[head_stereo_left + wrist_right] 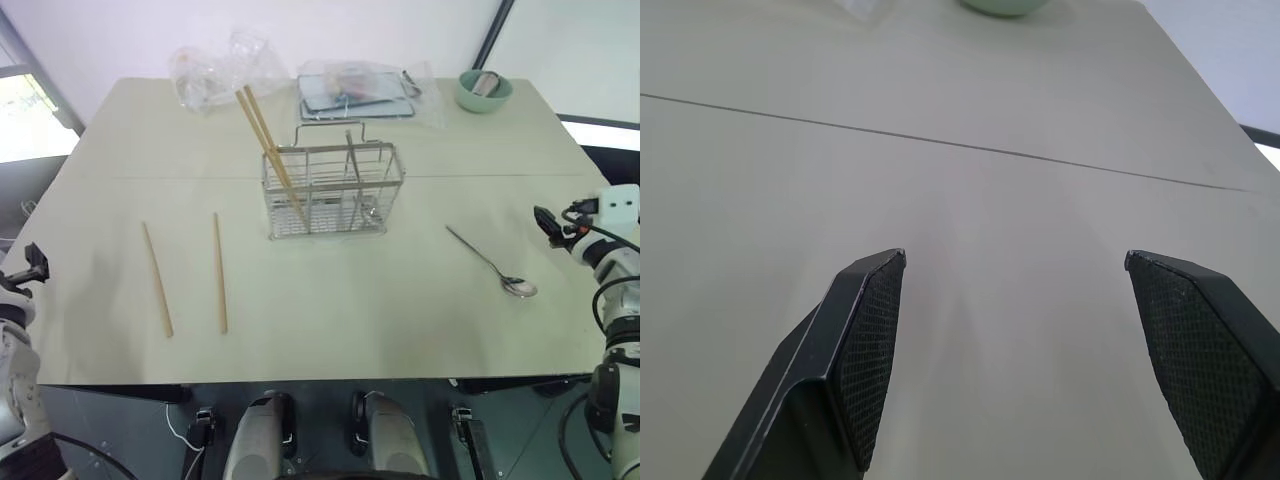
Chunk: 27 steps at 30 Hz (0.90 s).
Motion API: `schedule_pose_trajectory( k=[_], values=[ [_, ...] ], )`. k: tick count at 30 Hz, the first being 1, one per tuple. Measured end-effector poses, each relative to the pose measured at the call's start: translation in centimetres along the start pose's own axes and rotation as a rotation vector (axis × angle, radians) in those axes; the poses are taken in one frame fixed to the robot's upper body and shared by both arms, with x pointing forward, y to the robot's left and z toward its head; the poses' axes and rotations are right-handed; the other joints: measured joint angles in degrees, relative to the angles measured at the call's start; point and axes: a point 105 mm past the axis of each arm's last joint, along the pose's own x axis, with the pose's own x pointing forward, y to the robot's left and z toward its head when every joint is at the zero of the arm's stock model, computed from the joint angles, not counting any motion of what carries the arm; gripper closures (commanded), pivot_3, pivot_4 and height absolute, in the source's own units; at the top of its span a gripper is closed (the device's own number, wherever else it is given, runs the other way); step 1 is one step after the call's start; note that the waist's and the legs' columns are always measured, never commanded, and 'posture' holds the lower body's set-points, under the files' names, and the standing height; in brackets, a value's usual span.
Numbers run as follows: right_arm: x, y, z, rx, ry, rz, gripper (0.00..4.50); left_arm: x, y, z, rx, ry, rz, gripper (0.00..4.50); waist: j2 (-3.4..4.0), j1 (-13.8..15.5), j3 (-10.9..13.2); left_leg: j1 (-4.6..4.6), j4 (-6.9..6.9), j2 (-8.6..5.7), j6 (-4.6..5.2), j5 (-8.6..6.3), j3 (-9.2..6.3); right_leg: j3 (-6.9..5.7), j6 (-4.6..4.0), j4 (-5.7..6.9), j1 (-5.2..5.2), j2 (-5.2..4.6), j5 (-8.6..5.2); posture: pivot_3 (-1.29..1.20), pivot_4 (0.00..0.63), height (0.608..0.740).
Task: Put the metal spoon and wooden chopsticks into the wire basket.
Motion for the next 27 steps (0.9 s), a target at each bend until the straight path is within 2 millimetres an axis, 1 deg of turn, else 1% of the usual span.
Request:
schedule_pose_trajectory(
  k=[10, 19, 23, 27],
  values=[
    [0.0, 0.0, 0.1, 0.0, -0.001, 0.003, 0.89, 0.2, -0.5, 0.3, -0.012, -0.009, -0.024, 0.08, 0.0, -0.03, 0.0, 0.05, 0.01, 0.0, 0.02, 0.06, 0.01, 0.0, 0.02, 0.02, 0.04, 0.0, 0.01, 0.0, 0.15, 0.707],
    [0.4, 0.2, 1.0, 0.0, -0.025, 0.009, 0.89, 0.4, -0.4, 0.2, -0.013, -0.002, -0.031, 0.08, 0.0, -0.01, 0.0, 0.08, 0.02, 0.0, 0.01, 0.05, 0.01, 0.0, 0.02, 0.03, 0.06, 0.0, 0.01, 0.0, 0.15, 0.707],
    [0.4, 0.3, 1.0, -0.002, -0.024, 0.018, 0.89, 0.6, -0.6, 1.0, -0.006, -0.022, -0.057, 0.08, 0.0, -0.01, 0.0, 0.08, 0.02, 0.0, -0.01, 0.05, 0.02, 0.01, 0.02, 0.03, 0.06, 0.0, 0.01, 0.0, 0.15, 0.707],
    [0.6, 0.7, 1.7, -0.019, -0.024, 0.058, 0.89, 1.2, -1.7, 3.2, -0.022, -0.067, -0.161, 0.08, 0.0, -0.02, 0.0, 0.09, 0.04, -0.01, -0.04, 0.06, 0.02, 0.01, 0.02, 0.1, 0.06, -0.01, 0.01, 0.0, 0.15, 0.707]
  ],
)
